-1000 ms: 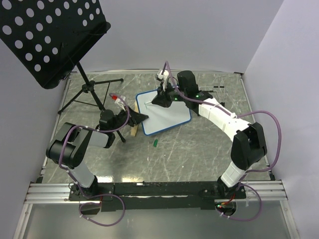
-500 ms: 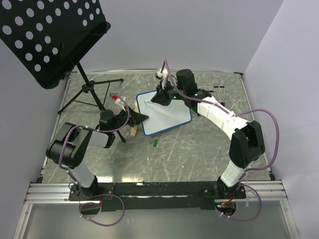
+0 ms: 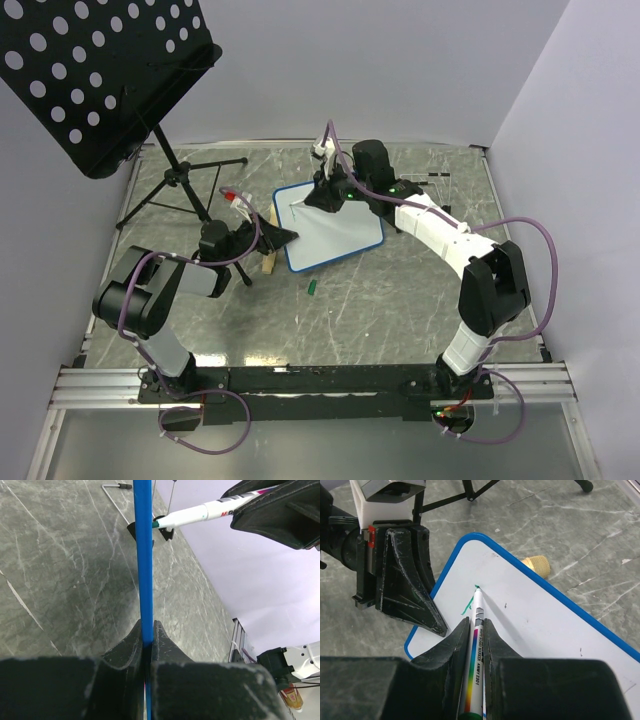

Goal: Write a sentence on the whiteboard

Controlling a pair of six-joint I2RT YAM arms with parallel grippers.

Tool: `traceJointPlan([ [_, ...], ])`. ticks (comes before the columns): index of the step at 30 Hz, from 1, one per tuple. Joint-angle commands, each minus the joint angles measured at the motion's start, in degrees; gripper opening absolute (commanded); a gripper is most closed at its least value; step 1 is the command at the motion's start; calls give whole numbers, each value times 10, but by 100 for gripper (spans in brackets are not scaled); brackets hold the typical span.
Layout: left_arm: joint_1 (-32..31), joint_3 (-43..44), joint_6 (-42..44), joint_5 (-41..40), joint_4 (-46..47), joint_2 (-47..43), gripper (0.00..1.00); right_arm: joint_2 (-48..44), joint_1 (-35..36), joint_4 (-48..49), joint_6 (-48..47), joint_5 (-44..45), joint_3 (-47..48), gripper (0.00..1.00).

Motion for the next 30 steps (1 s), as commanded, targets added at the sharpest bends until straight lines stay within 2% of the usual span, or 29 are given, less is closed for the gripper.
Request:
traceJointPlan([
  [1,-1,24,-9,15,99,-9,1,5,-2,9,1,32,9,0],
  [8,-1,23,-5,1,91,-12,1,-7,-11,0,-6,57,0,0],
  [30,-1,31,-14,-2,95,0,1,-15,-1,-23,-10,-7,-8,0],
])
